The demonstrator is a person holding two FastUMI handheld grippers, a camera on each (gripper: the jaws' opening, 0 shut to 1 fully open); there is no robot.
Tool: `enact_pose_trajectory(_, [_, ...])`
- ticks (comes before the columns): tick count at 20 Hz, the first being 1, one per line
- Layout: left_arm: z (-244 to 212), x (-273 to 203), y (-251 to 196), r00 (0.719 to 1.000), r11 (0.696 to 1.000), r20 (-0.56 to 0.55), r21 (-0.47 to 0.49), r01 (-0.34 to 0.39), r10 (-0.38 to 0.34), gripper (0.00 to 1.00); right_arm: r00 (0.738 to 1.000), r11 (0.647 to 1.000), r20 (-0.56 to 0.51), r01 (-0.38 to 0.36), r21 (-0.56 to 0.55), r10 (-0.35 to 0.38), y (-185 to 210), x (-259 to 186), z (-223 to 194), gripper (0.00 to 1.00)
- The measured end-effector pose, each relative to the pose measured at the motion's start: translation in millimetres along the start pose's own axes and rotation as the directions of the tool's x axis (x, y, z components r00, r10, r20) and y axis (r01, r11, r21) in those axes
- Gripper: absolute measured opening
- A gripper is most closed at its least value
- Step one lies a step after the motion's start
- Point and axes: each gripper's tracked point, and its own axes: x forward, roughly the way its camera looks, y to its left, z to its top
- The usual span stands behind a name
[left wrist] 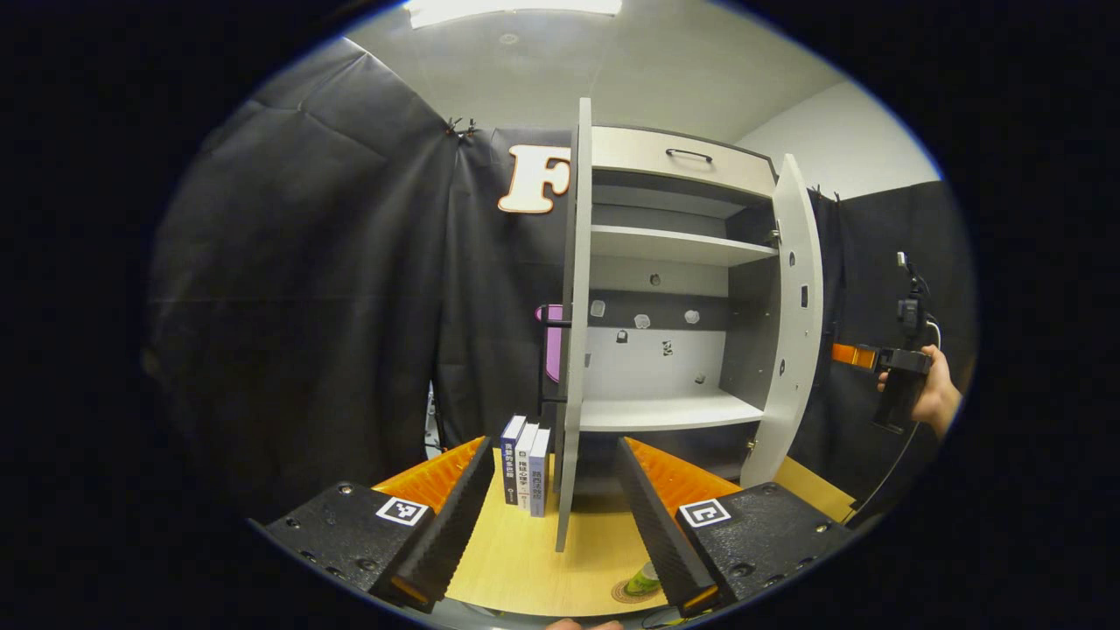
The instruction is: Grasp the bottle in the cabinet with the left hand and place it on the coaster, then close the right door with the right hand and the left door with the left hand.
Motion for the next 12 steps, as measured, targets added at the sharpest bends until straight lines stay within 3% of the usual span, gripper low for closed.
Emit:
enact_pose_trajectory(1, [3.4, 1.5, 4.4, 1.0, 1.0, 0.014, 0.008, -0.014, 0.014, 0.89, 1.0, 1.0, 0.0, -0.011, -0.003, 0.011, 4.1, 0.4, -2.3, 0.93])
enact_pose_trajectory(2, [4.8, 2.3, 10.2, 0.999, 0.999, 0.021, 0.019, -0.029, 0.029, 0.89, 1.0, 1.0, -0.004, -0.023, -0.009, 0.023, 6.7, 0.8, -7.3, 0.85])
enact_pose_trajectory(4, [6.4, 5.2, 16.0, 0.999, 0.999, 0.024, 0.034, -0.041, 0.041, 0.89, 0.998, 0.998, -0.001, -0.056, 0.001, 0.056, 16.7, -2.3, -11.2, 0.88])
enact_pose_trajectory(5, [8.7, 9.3, 16.9, 0.999, 0.999, 0.028, 0.032, -0.035, 0.034, 0.89, 0.997, 0.997, 0.003, -0.077, -0.002, 0.077, 21.3, -3.3, -11.0, 0.94])
enact_pose_trajectory(6, [7.5, 14.9, 17.6, 0.999, 0.999, 0.024, 0.027, -0.028, 0.027, 0.89, 0.995, 0.995, 0.013, -0.095, -0.012, 0.095, 26.0, -5.1, -8.2, 0.89])
enact_pose_trajectory(7, [6.3, 20.4, 19.4, 1.0, 0.999, 0.016, 0.025, -0.026, 0.025, 0.89, 0.995, 0.995, 0.02, -0.099, -0.023, 0.1, 26.1, -6.3, -6.3, 0.96])
enact_pose_trajectory(10, [6.3, 32.8, 31.8, 0.999, 0.999, 0.013, 0.015, -0.037, 0.037, 0.89, 0.995, 0.994, 0.017, -0.096, -0.047, 0.097, 26.8, -12.3, -4.9, 0.92])
enact_pose_trajectory(12, [3.2, 41.2, 38.4, 0.999, 0.999, 0.006, 0.009, -0.037, 0.037, 0.89, 0.994, 0.994, 0.017, -0.103, -0.047, 0.104, 29.5, -15.6, -1.3, 0.96])
